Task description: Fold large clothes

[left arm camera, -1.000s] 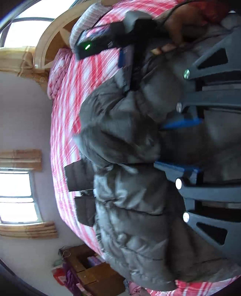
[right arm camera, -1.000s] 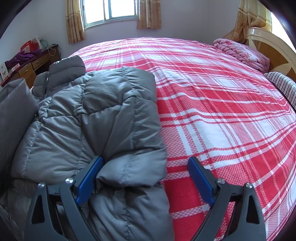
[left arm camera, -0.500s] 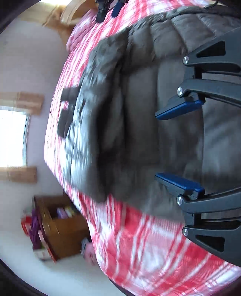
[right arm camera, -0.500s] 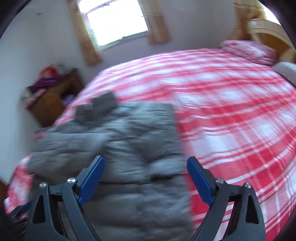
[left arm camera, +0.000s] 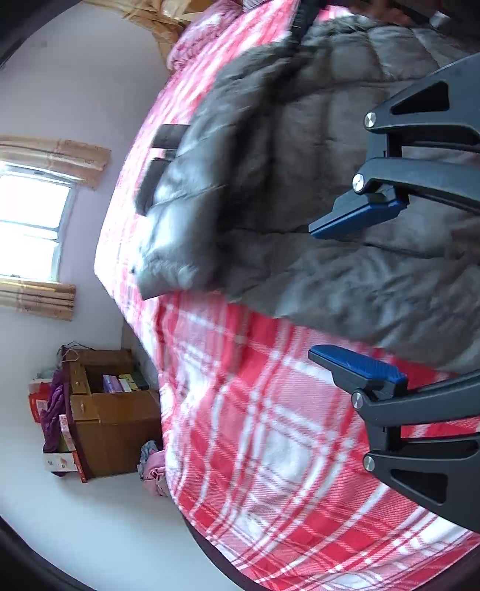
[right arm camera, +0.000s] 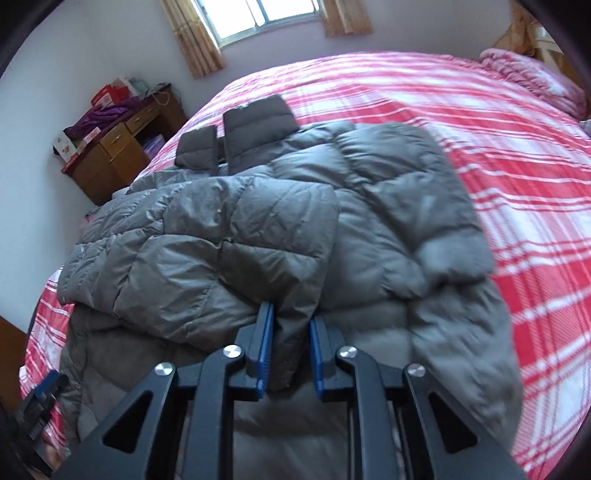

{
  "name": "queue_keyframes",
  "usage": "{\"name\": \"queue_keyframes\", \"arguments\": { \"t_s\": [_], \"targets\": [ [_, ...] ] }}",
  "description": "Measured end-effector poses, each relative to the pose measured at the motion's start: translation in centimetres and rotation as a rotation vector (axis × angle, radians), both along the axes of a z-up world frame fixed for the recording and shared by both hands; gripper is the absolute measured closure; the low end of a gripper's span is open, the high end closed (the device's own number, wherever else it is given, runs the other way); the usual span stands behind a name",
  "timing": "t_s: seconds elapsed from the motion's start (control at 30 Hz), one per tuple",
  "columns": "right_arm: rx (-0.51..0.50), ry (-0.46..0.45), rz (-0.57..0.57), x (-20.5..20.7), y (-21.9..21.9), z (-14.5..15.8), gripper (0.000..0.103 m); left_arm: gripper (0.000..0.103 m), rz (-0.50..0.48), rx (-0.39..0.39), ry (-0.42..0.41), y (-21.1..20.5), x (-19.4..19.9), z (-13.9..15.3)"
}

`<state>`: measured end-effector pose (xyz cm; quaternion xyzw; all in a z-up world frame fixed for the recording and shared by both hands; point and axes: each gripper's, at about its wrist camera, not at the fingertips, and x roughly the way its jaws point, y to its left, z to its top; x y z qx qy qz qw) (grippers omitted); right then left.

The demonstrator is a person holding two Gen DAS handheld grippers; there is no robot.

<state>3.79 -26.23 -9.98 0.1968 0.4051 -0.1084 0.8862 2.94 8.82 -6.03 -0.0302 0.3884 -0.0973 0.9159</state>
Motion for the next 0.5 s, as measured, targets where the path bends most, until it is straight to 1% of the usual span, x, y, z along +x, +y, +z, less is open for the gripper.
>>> {"name": "queue_keyframes", "arguments": {
  "t_s": [0.03,0.1,0.17,0.2,0.23,0.3,0.33,0.37,0.4,0.43,0.47,0.5],
  "targets": [
    [-0.031,0.008,-0.014,-0.6,0.0,-0.2,0.084,0.043,-0.002,-0.009,-0.012,-0.2,0.5,0.6],
    [-0.051,0.031,-0.022,-0.7,-0.4,-0.9,0.084,0.043,-0.010,-0.011,-0.033,-0.9,1.6,1.6],
    [-0.046,0.043,-0.016,-0.4,-0.6,-1.7,0.084,0.043,-0.025,0.007,-0.067,-2.3,3.3,2.9],
    [-0.067,0.047,-0.016,-0.1,-0.6,-2.0,0.084,0.043,-0.025,0.016,-0.067,-2.7,3.9,3.2],
    [-0.081,0.052,-0.015,0.1,-0.6,-2.0,0.082,0.043,-0.027,0.032,-0.061,-3.2,4.8,3.6],
    [-0.081,0.067,-0.011,0.4,-0.6,-1.7,0.076,0.043,-0.042,0.070,-0.084,-4.1,6.3,4.7],
    [-0.077,0.075,-0.008,0.3,-0.9,-1.1,0.069,0.043,-0.043,0.082,-0.091,-4.3,6.6,5.1],
    [-0.078,0.072,-0.012,-0.1,-1.1,-0.4,0.066,0.043,-0.051,0.087,-0.101,-4.4,7.0,5.6],
    [-0.085,0.057,-0.022,-0.9,-1.4,0.3,0.058,0.043,-0.058,0.082,-0.107,-4.4,7.4,5.8],
    [-0.105,0.024,-0.042,-2.1,-1.8,1.6,0.055,0.043,-0.063,0.076,-0.114,-4.4,7.7,6.0],
    [-0.124,0.004,-0.055,-2.7,-1.9,2.4,0.055,0.043,-0.060,0.080,-0.122,-4.5,8.3,6.2],
    [-0.163,-0.028,-0.077,-3.6,-2.0,3.8,0.055,0.043,-0.053,0.088,-0.126,-4.8,8.8,6.2]
  ]
}}
